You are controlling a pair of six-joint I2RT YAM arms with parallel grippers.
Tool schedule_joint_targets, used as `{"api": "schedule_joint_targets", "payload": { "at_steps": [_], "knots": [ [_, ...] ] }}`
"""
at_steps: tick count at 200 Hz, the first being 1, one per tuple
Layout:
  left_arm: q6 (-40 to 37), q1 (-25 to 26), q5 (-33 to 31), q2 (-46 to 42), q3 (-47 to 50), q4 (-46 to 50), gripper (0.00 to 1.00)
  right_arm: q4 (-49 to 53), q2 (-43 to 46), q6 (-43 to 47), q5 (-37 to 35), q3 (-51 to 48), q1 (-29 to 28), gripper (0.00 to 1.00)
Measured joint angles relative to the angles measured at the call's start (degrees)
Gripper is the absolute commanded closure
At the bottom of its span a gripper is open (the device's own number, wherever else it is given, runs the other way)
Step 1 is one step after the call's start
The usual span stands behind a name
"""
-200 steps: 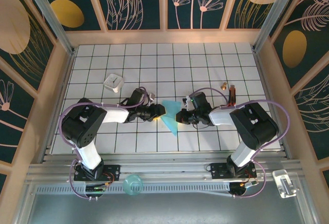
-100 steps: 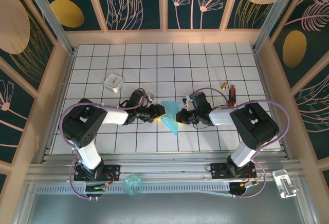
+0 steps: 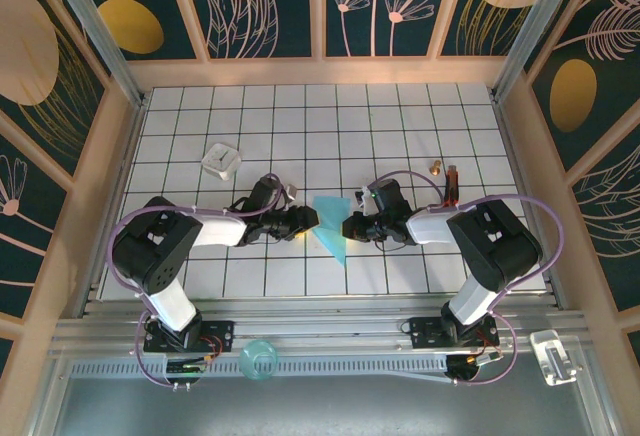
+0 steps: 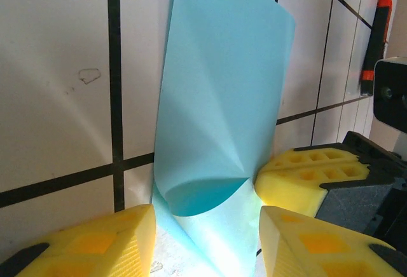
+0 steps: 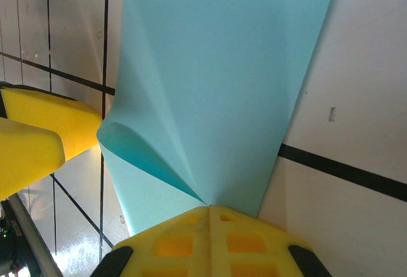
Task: Fold a paper plane with a square sheet of paper (pick it up from the middle)
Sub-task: Fourth fold the wing at the center of the table.
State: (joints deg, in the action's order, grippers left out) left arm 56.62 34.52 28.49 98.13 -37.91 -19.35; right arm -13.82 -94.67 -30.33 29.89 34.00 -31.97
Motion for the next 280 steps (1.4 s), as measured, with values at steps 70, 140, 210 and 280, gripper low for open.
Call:
{"api": "schedule_joint_targets", "payload": {
  "at_steps": [70, 140, 210, 280],
  "knots": [
    [-0.92, -0.09, 1.33, 0.92, -2.29, 3.74, 0.53, 0.00, 0.00, 0.00, 0.00, 0.00, 0.00, 1.00],
    [0.92, -0.39, 5.09, 2.51, -3.52, 4.13, 0.54, 0.00, 0.00, 0.02, 0.00, 0.00, 0.00, 1.00],
    [4.52, -0.33, 5.77, 3.19, -2.89, 0.81, 0.54, -0.39, 0.02, 0.22, 0.00, -0.24, 0.00, 1.00],
    [7.34, -0.33, 5.75, 3.08, 0.42, -7.15, 0.54, -0.57, 0.02, 0.39, 0.00, -0.33, 0.00, 1.00]
  ]
}}
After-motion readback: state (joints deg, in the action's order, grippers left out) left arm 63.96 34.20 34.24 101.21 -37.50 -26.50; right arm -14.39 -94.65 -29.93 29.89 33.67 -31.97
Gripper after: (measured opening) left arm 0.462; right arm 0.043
